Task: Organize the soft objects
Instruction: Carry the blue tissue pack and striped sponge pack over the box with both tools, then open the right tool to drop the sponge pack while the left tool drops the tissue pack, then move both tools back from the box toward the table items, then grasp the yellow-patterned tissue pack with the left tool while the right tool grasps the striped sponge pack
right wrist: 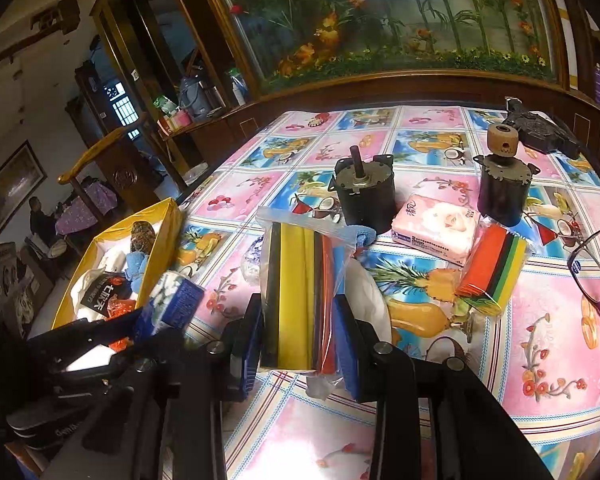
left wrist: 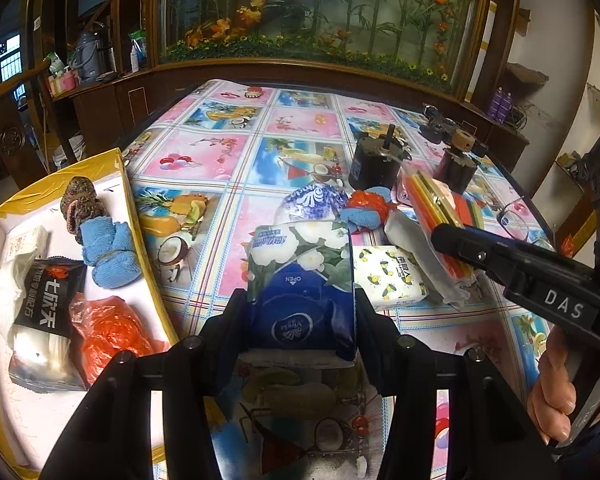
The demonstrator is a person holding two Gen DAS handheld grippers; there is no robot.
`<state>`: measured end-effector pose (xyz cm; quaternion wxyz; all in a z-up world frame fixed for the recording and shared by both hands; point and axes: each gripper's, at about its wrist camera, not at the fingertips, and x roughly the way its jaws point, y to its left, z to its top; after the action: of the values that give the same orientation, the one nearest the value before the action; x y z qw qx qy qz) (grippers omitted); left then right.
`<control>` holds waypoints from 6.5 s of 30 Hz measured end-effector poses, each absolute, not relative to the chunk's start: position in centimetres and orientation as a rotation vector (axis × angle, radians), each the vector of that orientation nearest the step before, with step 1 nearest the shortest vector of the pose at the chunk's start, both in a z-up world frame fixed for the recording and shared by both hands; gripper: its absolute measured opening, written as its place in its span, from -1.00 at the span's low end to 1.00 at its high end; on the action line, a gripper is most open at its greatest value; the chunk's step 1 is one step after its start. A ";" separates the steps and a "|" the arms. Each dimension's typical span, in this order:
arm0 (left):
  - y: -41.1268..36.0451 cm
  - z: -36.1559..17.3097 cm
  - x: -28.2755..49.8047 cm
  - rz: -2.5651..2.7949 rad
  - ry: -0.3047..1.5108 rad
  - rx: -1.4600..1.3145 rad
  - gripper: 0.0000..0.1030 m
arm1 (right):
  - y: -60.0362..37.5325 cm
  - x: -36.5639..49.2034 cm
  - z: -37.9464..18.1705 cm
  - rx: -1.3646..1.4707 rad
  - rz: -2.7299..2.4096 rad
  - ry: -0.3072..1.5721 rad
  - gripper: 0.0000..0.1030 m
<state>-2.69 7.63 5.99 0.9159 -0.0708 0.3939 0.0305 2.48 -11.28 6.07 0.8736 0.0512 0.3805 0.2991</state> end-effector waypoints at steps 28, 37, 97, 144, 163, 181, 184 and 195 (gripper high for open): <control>24.7 8.6 -10.9 0.381 0.696 -0.345 -0.01 | -1.4 -5.6 8.6 0.018 0.788 0.766 -0.29; 29.4 7.2 -12.1 0.451 0.714 -0.406 -0.01 | 4.9 -4.7 9.7 -0.057 0.855 0.797 -0.29; 30.6 6.3 -12.8 0.383 0.751 -0.443 0.36 | 22.6 0.9 8.1 -0.117 0.996 0.939 -0.07; 3.3 4.2 1.4 -0.093 0.914 -0.015 0.55 | -19.5 4.5 7.8 0.508 0.738 0.806 0.03; 1.4 1.9 1.4 -0.482 1.098 -0.094 0.55 | -19.2 4.4 7.9 0.505 0.726 0.796 0.03; -1.5 1.2 4.0 -0.318 1.012 0.197 0.55 | -19.6 4.7 7.8 0.501 0.703 0.790 0.03; -1.6 0.9 3.6 -0.308 1.021 0.186 0.17 | -19.8 4.6 8.0 0.482 0.674 0.772 0.03; 1.8 1.2 1.6 -0.219 0.991 0.047 0.15 | -23.0 6.7 6.5 0.462 0.355 0.800 0.03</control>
<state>1.55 1.75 1.22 0.8736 0.0223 0.4746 -0.1048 6.72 -22.95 6.49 0.8800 0.2216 0.3840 0.1705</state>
